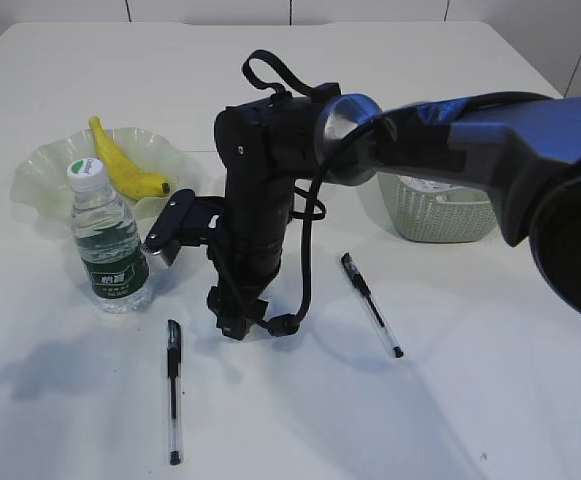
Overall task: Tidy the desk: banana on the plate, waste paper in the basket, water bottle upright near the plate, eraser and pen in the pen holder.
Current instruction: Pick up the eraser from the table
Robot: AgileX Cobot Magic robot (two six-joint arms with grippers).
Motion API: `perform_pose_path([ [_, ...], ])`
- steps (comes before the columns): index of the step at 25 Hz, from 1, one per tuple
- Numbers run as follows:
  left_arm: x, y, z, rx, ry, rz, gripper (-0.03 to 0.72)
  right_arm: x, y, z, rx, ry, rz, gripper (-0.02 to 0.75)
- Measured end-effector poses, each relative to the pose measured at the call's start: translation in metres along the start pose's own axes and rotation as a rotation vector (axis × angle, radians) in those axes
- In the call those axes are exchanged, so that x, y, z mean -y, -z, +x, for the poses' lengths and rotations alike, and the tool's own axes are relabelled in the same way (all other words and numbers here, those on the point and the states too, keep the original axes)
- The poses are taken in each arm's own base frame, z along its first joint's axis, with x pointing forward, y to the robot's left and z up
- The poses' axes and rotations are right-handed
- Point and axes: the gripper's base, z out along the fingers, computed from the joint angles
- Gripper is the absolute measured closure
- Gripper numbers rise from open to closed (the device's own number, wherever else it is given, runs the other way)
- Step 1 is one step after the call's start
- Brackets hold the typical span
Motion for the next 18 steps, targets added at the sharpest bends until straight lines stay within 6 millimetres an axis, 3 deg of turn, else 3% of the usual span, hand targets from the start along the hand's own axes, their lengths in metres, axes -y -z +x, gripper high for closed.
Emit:
perform_pose_path([
  [18,0.0000,0.0000,-0.0012,0.014,0.000,0.000,0.193,0.0021,0.0002,0.0019,-0.002,-0.013,0.000,0.256],
])
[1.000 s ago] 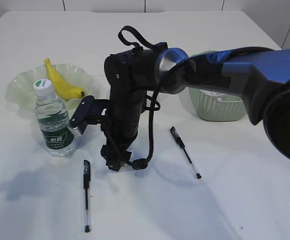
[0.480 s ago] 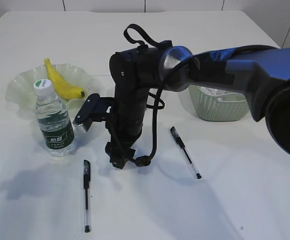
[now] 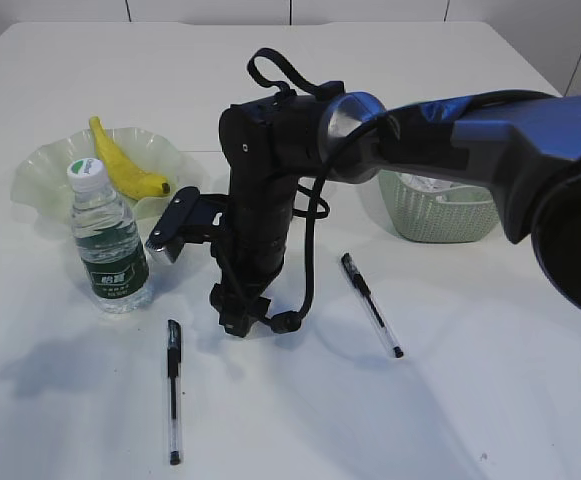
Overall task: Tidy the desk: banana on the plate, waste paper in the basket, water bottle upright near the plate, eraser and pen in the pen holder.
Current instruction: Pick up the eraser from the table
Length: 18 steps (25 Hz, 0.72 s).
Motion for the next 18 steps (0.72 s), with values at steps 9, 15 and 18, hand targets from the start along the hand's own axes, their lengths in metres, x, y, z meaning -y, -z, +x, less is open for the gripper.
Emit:
perform_pose_path([
  [9,0.0000,0.0000,-0.0006,0.007,0.000,0.000,0.193,0.0000,-0.0084,0.0012,-0.011,-0.012,-0.008,0.257],
  [15,0.0000,0.0000,-0.0006,0.007,0.000,0.000,0.193,0.0000,-0.0084,0.0012,-0.011,-0.021,-0.008,0.262],
  [18,0.0000,0.0000,-0.0007,0.008,0.000,0.000,0.193,0.0000,-0.0084,0.0012,-0.011,-0.021,-0.008,0.288],
])
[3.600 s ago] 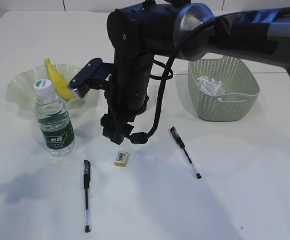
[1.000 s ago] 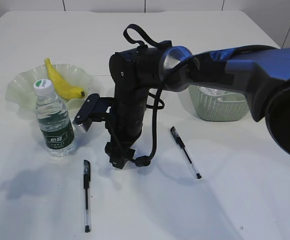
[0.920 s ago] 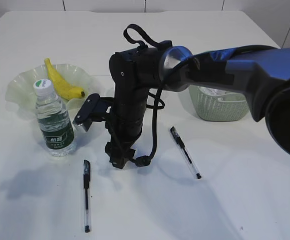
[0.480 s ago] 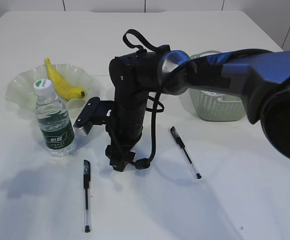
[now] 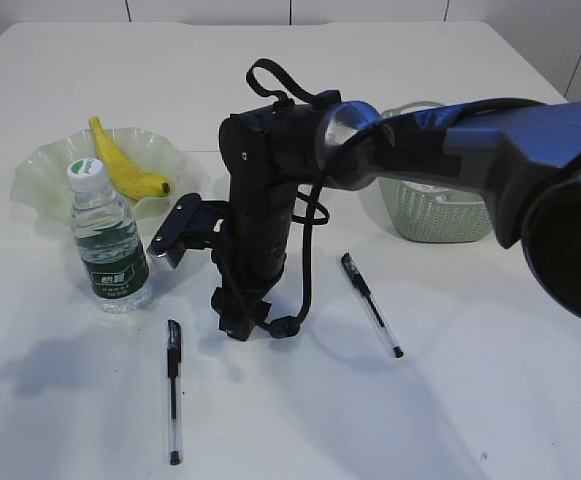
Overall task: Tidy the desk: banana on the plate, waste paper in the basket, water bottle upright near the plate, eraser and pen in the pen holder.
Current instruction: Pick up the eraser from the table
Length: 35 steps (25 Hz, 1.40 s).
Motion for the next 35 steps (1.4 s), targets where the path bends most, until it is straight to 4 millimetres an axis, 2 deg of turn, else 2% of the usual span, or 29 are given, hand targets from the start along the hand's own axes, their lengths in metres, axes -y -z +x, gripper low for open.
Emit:
perform_pose_path([
  [7,0.000,0.000,0.000,0.000,0.000,0.000,0.193,0.000,-0.004,0.000,-0.002,-0.009,-0.010,0.350],
  [12,0.000,0.000,0.000,0.002,0.000,0.000,0.193,-0.001,-0.004,0.000,-0.001,-0.012,-0.012,0.363],
  [17,0.000,0.000,0.000,0.002,0.000,0.000,0.193,-0.001,-0.004,0.000,0.000,-0.015,-0.013,0.426],
  [29,0.000,0.000,0.000,0.002,0.000,0.000,0.193,-0.001,-0.004,0.000,0.001,-0.089,-0.015,0.432],
  [35,0.000,0.000,0.000,0.002,0.000,0.000,0.193,0.000,0.009,-0.001,0.014,-0.098,0.003,0.433],
])
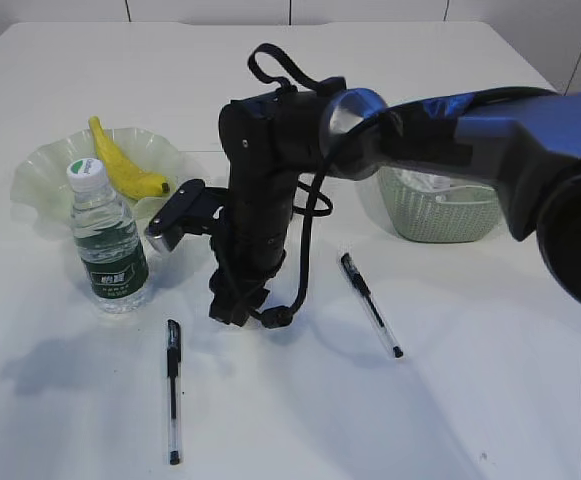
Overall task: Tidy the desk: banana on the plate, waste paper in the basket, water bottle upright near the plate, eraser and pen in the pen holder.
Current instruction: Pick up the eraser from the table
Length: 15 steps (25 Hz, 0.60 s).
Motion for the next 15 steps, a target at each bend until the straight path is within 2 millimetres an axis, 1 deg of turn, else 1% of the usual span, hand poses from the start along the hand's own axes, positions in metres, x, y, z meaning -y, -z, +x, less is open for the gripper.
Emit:
perform_pose_path([
  [3,0.000,0.000,0.000,0.000,0.000,0.000,0.193,0.000,0.012,-0.002,0.019,0.000,0.015,0.433],
  [10,0.000,0.000,0.000,-0.002,0.000,0.000,0.193,0.000,0.032,-0.004,0.046,0.009,0.043,0.433],
  [15,0.000,0.000,0.001,-0.010,0.000,0.000,0.193,0.003,0.051,-0.005,0.071,0.022,0.087,0.433],
])
